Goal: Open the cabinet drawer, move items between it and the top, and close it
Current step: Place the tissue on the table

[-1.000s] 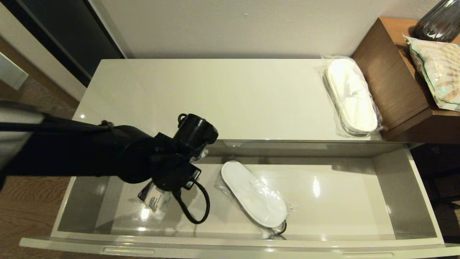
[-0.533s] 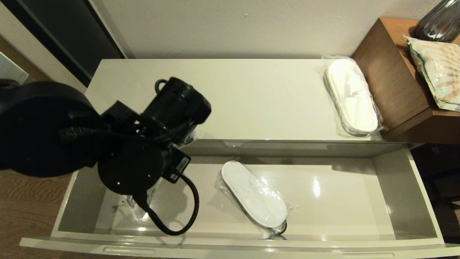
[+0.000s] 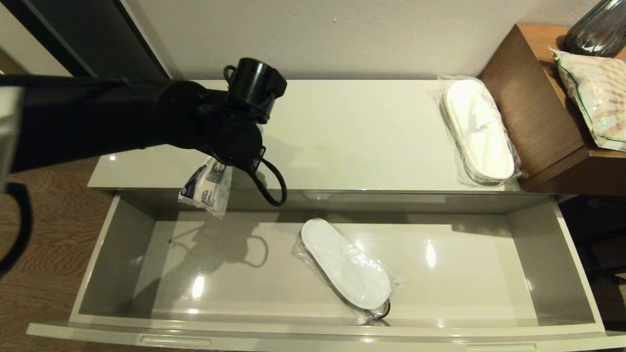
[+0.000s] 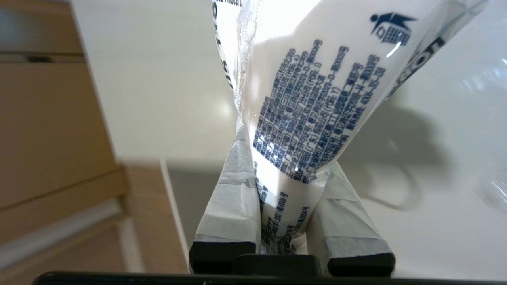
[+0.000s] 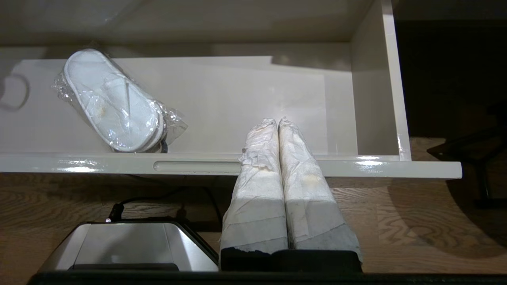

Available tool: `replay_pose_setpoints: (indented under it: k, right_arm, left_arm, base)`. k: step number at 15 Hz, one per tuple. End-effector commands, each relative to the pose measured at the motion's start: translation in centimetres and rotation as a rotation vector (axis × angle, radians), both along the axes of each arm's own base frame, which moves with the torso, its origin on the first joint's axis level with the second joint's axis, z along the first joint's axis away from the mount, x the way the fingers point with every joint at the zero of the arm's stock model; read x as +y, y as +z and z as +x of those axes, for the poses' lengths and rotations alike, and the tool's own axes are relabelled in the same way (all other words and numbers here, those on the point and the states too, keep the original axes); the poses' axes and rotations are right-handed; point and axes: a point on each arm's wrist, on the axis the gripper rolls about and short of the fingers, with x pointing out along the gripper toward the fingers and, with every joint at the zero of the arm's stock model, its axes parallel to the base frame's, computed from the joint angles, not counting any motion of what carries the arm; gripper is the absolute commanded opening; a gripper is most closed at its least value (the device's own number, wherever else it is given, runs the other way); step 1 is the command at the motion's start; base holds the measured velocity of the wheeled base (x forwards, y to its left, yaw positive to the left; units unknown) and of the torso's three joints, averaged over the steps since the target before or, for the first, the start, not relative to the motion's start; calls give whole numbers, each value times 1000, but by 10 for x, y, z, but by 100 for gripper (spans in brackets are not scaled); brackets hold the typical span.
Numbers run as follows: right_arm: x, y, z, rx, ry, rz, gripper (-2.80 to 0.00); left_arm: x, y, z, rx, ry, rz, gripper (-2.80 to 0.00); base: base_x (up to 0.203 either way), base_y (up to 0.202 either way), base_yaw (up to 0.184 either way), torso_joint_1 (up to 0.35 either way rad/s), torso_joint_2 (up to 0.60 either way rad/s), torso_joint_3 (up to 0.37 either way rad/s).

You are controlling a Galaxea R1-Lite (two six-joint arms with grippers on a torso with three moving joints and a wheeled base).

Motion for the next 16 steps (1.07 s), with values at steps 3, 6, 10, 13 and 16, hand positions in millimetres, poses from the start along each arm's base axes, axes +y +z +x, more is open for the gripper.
replay_pose_setpoints:
  k: [3,6,10,13,16]
  right_arm:
    - [0,0,0,1,0,0,-280]
    - [0,0,0,0,0,0,-280]
    - [0,0,0,0,0,0,-280]
    - [0,0,0,1,0,0,-280]
    - [0,0,0,0,0,0,-280]
  left_arm:
    - [4,-76,97,-29,40,169,-280]
    - [6,-73,102,-85,76,180,0]
    - [8,-40,89,-161,80,146,0]
    - [10,-4,67,-223,88,120,0]
    - [4,23,41,-237,54,112,0]
  base:
    - [0,0,0,0,0,0]
    - [0,0,0,0,0,0]
    - [0,0,0,0,0,0]
    - [0,0,0,0,0,0]
    - [0,0,0,0,0,0]
